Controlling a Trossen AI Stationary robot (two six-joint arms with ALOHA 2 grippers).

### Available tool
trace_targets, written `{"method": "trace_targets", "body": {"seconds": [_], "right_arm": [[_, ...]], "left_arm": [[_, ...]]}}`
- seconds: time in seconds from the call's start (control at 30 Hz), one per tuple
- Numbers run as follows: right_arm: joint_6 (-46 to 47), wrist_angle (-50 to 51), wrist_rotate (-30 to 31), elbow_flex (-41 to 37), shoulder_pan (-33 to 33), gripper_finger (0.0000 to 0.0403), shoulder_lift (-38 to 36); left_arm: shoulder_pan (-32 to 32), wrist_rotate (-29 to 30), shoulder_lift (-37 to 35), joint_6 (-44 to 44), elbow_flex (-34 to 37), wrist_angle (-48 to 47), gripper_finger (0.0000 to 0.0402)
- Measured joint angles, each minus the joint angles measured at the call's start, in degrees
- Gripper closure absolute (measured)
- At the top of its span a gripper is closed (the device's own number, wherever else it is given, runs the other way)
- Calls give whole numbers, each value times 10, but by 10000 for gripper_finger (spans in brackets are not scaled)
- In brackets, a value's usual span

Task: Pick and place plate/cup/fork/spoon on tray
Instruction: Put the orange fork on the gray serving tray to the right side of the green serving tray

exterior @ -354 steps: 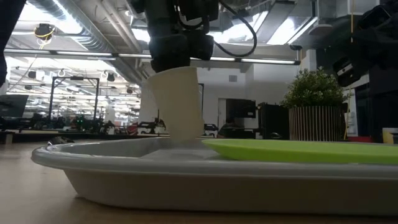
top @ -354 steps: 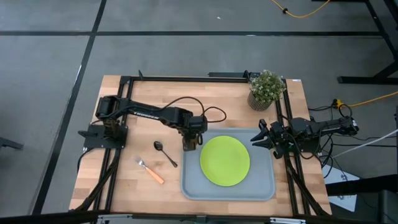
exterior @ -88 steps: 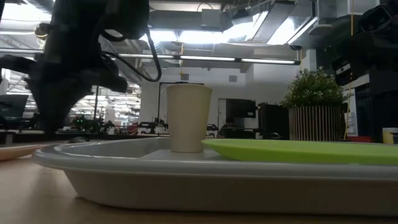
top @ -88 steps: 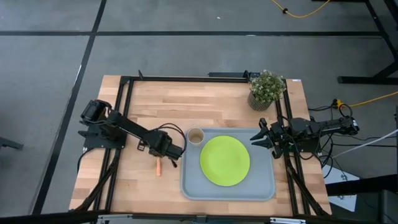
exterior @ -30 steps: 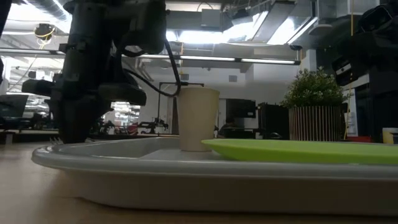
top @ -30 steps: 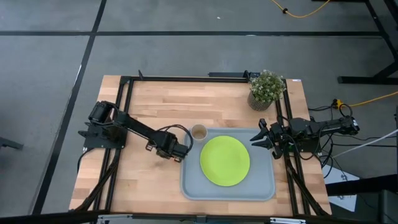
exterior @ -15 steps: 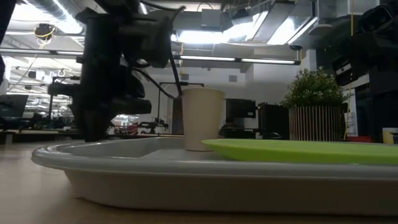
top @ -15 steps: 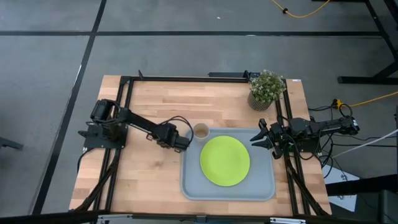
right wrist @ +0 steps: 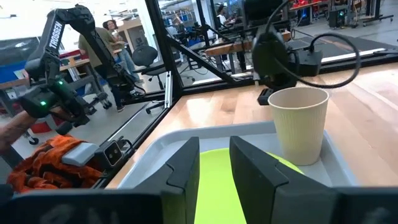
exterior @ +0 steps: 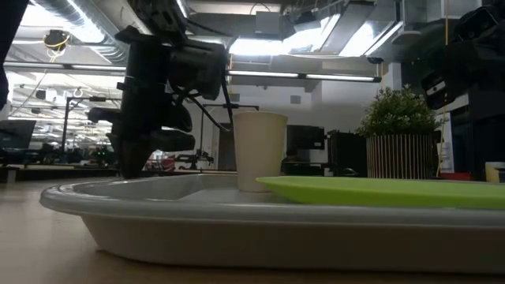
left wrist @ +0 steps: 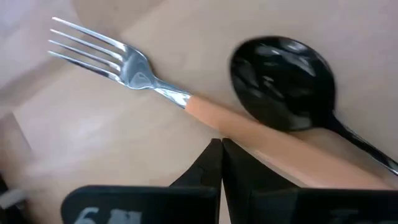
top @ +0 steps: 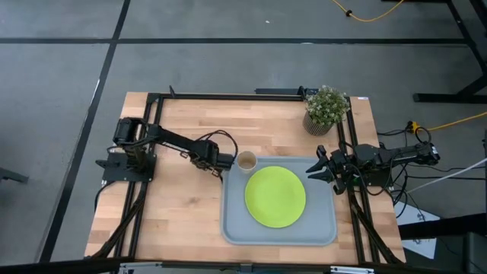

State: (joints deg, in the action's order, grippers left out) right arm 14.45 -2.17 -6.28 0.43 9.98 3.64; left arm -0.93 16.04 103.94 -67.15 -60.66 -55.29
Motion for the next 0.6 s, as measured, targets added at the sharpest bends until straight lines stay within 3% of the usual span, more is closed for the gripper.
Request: {"method": "trace_targets", "body": {"seconds": [0.47, 0.6], "right_arm": [[2, 0, 1, 0, 0, 309, 0], [-8, 0, 4, 0, 0, 309, 0]], "left_arm": [[87, 59, -6, 78, 0, 23, 402], [85, 35, -35, 78, -14, 13, 401]]}}
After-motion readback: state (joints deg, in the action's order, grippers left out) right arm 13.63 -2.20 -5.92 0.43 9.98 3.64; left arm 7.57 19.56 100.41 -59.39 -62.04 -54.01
